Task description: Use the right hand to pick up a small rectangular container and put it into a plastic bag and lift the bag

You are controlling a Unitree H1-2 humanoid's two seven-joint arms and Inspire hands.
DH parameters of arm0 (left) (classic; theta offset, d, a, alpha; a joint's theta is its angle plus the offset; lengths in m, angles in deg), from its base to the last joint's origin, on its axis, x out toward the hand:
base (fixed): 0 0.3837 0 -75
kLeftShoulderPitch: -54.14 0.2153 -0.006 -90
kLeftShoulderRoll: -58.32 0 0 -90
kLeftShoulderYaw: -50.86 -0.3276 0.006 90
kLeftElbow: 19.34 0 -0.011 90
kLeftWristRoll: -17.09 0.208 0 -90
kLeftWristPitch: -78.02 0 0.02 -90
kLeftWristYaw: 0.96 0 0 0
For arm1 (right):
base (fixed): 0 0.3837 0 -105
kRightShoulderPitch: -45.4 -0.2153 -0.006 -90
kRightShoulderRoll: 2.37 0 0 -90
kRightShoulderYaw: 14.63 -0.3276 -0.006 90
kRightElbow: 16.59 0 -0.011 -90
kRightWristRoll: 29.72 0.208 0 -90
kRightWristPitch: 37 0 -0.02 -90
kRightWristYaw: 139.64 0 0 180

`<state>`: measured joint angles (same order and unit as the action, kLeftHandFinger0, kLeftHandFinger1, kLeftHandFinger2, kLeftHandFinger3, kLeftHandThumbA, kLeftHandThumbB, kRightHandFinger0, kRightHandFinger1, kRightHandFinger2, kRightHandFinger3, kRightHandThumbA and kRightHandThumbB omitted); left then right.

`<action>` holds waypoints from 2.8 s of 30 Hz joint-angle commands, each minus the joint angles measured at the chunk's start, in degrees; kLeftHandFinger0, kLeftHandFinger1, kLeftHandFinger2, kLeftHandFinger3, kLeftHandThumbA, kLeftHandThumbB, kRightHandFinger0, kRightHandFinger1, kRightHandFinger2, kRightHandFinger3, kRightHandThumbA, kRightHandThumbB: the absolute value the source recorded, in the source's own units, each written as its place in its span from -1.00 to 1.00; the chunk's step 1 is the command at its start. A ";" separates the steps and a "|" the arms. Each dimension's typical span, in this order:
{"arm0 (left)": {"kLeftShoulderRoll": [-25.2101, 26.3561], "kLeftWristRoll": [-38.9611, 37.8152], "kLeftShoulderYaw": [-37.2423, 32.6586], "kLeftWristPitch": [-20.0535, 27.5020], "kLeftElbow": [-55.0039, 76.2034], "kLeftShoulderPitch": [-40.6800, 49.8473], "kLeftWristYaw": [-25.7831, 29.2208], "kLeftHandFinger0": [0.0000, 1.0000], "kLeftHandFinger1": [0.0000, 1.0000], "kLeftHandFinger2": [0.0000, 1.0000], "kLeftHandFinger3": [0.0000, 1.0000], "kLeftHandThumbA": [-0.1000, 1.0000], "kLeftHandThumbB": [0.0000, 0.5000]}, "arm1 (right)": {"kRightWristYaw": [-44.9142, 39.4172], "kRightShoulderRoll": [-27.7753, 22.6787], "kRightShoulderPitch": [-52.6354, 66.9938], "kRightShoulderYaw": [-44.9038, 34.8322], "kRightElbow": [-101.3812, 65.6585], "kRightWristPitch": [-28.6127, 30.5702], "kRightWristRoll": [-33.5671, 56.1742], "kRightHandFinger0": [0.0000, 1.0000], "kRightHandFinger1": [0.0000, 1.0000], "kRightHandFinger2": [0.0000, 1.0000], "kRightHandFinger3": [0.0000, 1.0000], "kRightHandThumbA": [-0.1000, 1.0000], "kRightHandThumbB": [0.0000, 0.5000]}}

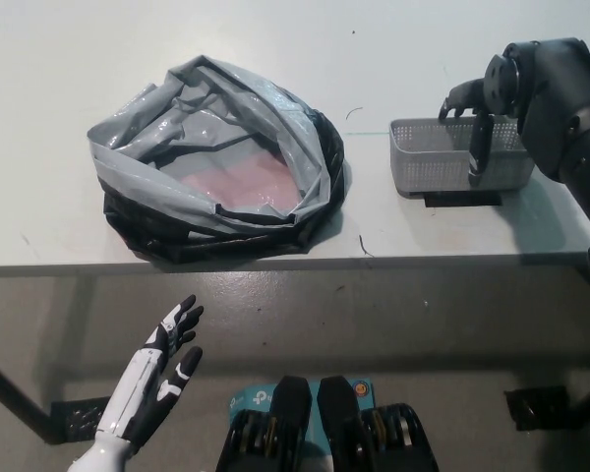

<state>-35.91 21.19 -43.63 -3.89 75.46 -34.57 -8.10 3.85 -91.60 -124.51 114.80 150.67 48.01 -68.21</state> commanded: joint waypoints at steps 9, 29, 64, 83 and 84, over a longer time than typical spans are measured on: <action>0.69 0.12 0.20 0.78 2.54 -0.08 -0.52 1.00 1.00 1.00 1.00 0.81 0.26 | 2.13 1.12 -1.08 -3.27 1.94 -2.27 2.02 1.00 1.00 1.00 1.00 0.99 1.00; 1.30 1.49 0.32 0.16 3.17 -2.17 -0.37 1.00 1.00 1.00 1.00 0.86 0.33 | 21.73 3.94 7.98 -4.41 4.17 1.05 0.88 0.39 0.43 0.37 0.47 -0.99 0.09; 1.67 1.90 0.32 1.21 1.96 -1.08 -0.39 1.00 1.00 1.00 1.00 0.85 0.24 | 25.15 -3.79 0.72 -19.64 -46.86 5.56 7.99 -0.96 -0.03 0.80 0.88 -1.00 -0.21; 1.74 2.53 -0.71 1.55 1.77 -0.63 -0.74 1.00 1.00 1.00 1.00 0.82 0.21 | 27.68 16.66 1.74 -18.16 -45.55 3.03 7.32 -1.00 -0.29 0.57 0.69 -1.00 -0.16; 1.78 2.45 -0.77 1.42 1.79 -0.76 -0.79 1.00 1.00 1.00 1.00 0.82 0.21 | 28.81 17.87 1.64 -17.91 -43.13 3.74 6.84 -1.00 -0.29 0.56 0.66 -1.00 -0.17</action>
<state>-35.02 23.35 -44.33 -3.97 76.27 -34.74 -8.10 28.76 -77.36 -119.23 96.82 102.33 50.69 -61.37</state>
